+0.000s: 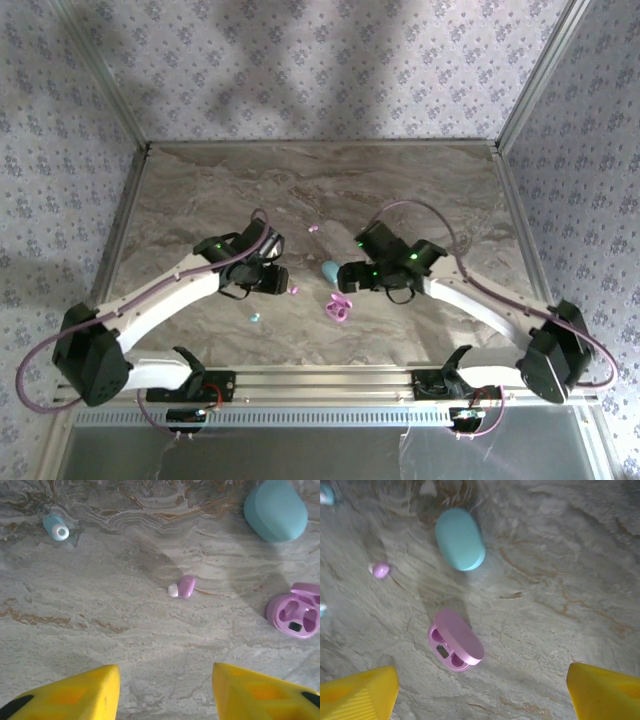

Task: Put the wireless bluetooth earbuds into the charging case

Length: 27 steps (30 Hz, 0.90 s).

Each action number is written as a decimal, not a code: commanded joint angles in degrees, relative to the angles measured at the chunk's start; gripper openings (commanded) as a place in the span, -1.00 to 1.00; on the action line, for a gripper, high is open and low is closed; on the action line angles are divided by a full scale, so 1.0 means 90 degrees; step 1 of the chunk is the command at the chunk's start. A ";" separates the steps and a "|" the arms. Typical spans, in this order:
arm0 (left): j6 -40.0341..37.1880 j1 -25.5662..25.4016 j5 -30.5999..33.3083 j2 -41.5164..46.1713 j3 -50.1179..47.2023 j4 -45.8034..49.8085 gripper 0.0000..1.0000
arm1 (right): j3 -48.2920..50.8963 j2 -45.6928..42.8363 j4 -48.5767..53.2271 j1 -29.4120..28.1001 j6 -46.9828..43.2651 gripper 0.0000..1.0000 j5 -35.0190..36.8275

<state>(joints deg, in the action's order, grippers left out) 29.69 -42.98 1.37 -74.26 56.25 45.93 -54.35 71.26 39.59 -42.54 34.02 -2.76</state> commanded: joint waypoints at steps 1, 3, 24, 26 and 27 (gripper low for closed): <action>-0.0288 -0.0183 0.0511 -0.0484 0.0542 0.0525 -0.09 | 0.0389 -0.0370 -0.0377 0.0736 -0.0196 0.78 -0.1089; -0.0362 -0.0313 0.0627 -0.0853 0.0830 0.0606 -0.19 | 0.0480 -0.0449 -0.0386 0.1149 -0.0294 0.78 -0.1372; -0.0818 -0.1144 0.1715 -0.3878 0.2866 0.1436 -0.51 | 0.0815 -0.0360 -0.0371 0.3033 -0.1094 0.84 -0.2540; -0.0799 -0.1199 0.1781 -0.4005 0.2929 0.1483 -0.52 | 0.0833 -0.0380 -0.0356 0.3111 -0.1145 0.84 -0.2588; -0.0785 -0.1209 0.1822 -0.4050 0.2948 0.1502 -0.53 | 0.0840 -0.0389 -0.0338 0.3147 -0.1170 0.84 -0.2619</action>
<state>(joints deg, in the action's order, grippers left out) 23.31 -53.30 14.96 -109.40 80.99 55.94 -47.37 67.83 35.94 -15.07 25.56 -24.08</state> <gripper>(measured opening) 0.240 0.922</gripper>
